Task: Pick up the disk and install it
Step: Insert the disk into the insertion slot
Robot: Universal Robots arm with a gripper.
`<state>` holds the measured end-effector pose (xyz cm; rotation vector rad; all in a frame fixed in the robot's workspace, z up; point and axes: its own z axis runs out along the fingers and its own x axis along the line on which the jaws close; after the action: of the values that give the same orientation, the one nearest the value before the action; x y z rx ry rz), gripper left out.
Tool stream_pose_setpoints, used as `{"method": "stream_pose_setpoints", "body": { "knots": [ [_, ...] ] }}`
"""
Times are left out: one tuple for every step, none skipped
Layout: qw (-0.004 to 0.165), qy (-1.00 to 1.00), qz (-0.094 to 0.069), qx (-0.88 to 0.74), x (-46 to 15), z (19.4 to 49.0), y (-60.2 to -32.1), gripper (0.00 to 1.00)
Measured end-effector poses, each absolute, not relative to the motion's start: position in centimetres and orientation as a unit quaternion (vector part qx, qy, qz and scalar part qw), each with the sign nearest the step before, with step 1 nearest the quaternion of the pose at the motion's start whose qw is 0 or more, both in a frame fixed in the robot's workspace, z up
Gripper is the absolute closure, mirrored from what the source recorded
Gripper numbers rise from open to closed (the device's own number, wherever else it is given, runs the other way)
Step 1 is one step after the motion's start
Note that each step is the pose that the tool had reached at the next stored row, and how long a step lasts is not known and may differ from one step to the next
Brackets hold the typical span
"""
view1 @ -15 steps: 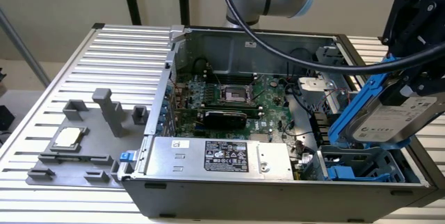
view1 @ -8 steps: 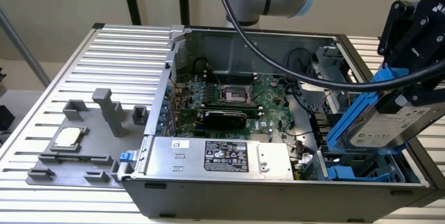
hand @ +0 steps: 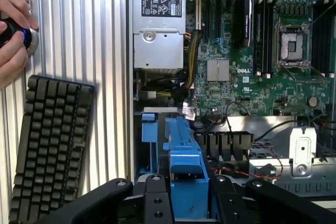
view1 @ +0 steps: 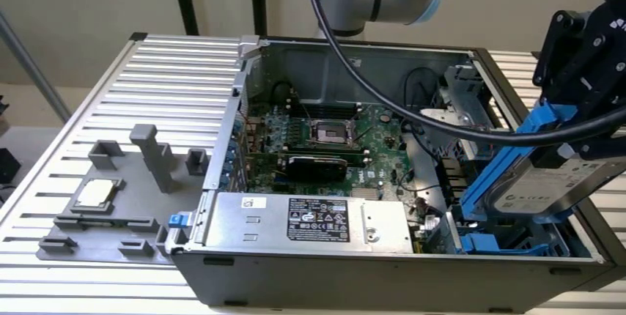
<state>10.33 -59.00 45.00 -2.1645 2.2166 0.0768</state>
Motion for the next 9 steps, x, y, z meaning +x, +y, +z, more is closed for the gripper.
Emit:
{"method": "stream_pose_setpoints", "body": {
  "knots": [
    [0.021,0.715,0.025,-0.698,10.33,44.97,-59.08,0.67],
    [0.021,0.715,0.025,-0.698,10.33,44.93,-59.16,0.67],
    [0.021,0.715,0.025,-0.698,10.33,44.9,-59.23,0.67],
    [0.021,0.715,0.025,-0.698,10.33,44.86,-59.31,0.67],
    [0.021,0.715,0.025,-0.698,10.33,44.82,-59.39,0.67],
    [0.021,0.715,0.025,-0.698,10.33,44.78,-59.44,0.67],
    [0.021,0.715,0.025,-0.698,10.33,44.73,-59.47,0.67],
    [0.021,0.715,0.024,-0.698,10.33,44.68,-59.49,0.67],
    [0.021,0.715,0.024,-0.698,10.33,44.62,-59.52,0.67]
  ]
}}
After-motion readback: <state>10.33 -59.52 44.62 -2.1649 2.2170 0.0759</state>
